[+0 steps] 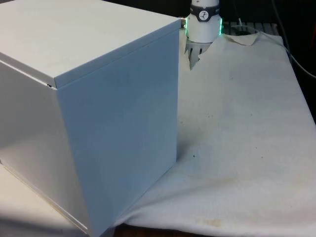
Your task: Open the drawer, then close it.
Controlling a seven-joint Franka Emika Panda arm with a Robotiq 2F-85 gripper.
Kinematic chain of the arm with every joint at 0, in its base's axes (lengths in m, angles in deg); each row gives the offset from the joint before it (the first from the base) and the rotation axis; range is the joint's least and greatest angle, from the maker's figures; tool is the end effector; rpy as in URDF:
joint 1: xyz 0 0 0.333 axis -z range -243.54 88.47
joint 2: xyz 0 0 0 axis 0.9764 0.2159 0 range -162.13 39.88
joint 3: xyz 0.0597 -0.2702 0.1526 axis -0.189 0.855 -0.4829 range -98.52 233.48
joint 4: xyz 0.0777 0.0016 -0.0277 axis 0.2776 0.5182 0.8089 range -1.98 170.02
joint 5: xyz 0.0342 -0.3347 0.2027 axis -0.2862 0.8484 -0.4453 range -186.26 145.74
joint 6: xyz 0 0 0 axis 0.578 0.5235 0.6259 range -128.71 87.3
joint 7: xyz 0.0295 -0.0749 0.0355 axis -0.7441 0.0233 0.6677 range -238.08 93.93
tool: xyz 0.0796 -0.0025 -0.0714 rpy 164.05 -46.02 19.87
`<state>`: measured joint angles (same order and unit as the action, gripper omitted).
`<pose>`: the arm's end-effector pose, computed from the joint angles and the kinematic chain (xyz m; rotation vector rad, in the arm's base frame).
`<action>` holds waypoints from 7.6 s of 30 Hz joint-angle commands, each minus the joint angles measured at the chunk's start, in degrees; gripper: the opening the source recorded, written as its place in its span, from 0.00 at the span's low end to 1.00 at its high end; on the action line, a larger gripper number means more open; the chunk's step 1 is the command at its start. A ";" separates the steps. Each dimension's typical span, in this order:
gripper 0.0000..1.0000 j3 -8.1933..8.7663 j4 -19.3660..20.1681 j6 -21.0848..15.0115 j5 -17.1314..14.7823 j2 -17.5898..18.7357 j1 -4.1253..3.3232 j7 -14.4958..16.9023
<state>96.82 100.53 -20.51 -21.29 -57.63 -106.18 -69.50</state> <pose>0.5715 -0.0005 0.4821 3.1290 0.0429 -0.0757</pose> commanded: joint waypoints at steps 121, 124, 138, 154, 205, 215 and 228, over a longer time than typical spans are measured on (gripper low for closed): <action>1.00 3.44 13.24 -21.14 16.10 -5.33 0.34 18.22; 1.00 3.95 13.58 -22.17 16.33 -5.50 0.34 19.14; 1.00 6.36 15.53 -29.34 16.39 -5.56 0.40 23.66; 1.00 7.56 17.36 -35.12 15.81 -5.21 0.23 29.97; 1.00 8.82 18.96 -43.14 17.30 -2.41 0.46 48.76; 1.00 9.63 18.96 -45.38 19.14 -1.78 0.46 50.42; 1.00 10.89 18.05 -48.53 19.54 1.43 0.57 52.02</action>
<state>107.82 118.64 -68.58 -1.81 -56.25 -105.78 -17.65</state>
